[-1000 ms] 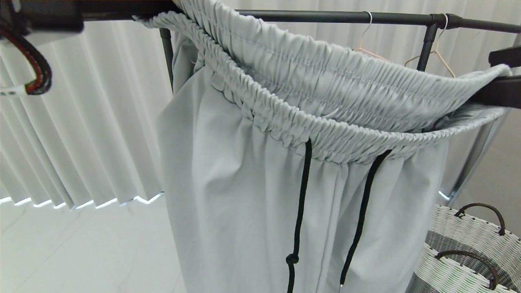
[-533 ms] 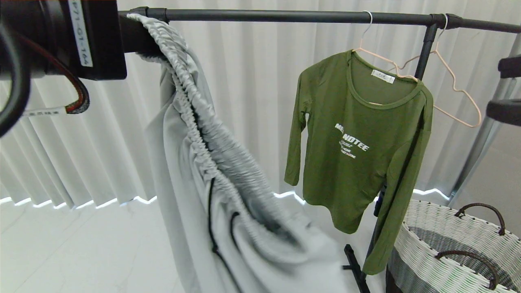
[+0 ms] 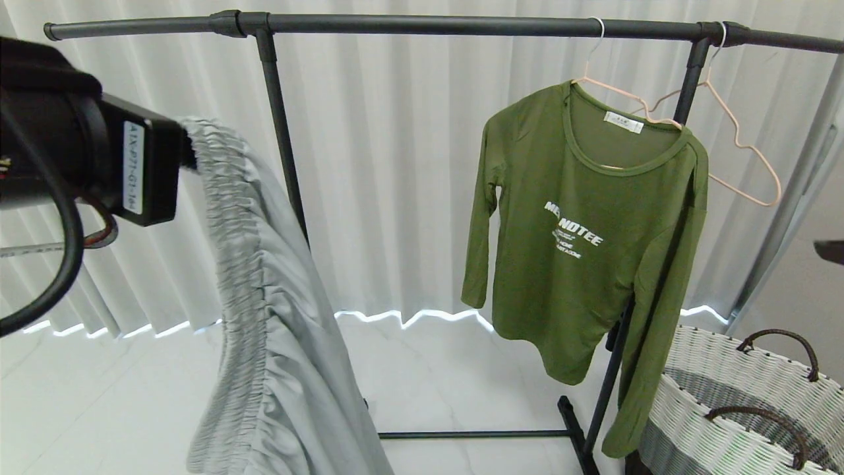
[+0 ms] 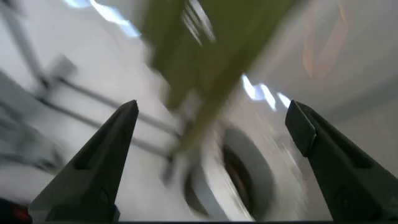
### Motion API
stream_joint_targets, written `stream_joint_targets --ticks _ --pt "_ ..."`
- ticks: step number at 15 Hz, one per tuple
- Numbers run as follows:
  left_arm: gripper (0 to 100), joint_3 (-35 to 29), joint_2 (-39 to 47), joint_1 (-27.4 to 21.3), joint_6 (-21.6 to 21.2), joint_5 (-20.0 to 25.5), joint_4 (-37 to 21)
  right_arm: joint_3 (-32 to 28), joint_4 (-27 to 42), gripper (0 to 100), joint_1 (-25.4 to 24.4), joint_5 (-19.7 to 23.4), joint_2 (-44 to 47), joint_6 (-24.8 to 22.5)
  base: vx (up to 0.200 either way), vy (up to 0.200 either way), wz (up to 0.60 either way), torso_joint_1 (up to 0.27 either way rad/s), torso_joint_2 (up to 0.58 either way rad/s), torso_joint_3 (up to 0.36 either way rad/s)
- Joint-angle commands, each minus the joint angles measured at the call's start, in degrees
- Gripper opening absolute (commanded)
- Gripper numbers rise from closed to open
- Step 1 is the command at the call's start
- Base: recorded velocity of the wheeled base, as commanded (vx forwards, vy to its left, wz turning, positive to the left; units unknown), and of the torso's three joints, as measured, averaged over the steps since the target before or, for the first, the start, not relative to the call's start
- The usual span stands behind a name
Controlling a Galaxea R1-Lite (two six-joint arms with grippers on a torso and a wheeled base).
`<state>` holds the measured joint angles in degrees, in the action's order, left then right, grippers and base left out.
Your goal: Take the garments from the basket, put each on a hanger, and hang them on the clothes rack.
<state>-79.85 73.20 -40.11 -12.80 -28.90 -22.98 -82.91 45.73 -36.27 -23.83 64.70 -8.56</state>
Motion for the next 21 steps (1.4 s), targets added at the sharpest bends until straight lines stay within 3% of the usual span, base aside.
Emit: stream_joint_targets --ticks 1,3,6,12,19,21 --pt "0 5.58 -5.27 7.76 -1.61 0.69 0.74 2.49 4.99 100 10.16 -0.86 -4.31 -2.87 0.000 0.000 0.00 0.000 0.00 0.000" --pt "0 7.51 -6.58 11.19 -1.53 0.78 0.83 4.60 4.99 100 14.47 -1.04 -6.34 -4.89 0.000 0.000 0.00 0.000 0.00 0.000" --pt "0 8.48 -6.58 11.37 -1.61 0.78 0.83 6.79 4.90 100 17.90 -0.95 -7.92 -7.35 0.000 0.000 0.00 0.000 0.00 0.000" --pt "0 9.10 -6.85 11.37 -3.11 0.78 0.92 12.07 -4.24 100 18.43 -0.16 -7.92 -7.00 0.000 0.000 0.00 0.004 -0.02 -0.014" --pt "0 9.98 -6.76 11.10 -3.20 0.78 1.09 13.56 -7.06 100 22.56 3.88 -7.83 -6.91 0.000 0.000 0.00 0.100 -0.39 -0.289" --pt "0 10.24 -6.85 11.10 -3.90 0.78 3.64 13.56 -7.14 100 22.64 5.02 -7.74 -6.91 0.000 0.000 0.00 0.154 -0.46 -0.317"
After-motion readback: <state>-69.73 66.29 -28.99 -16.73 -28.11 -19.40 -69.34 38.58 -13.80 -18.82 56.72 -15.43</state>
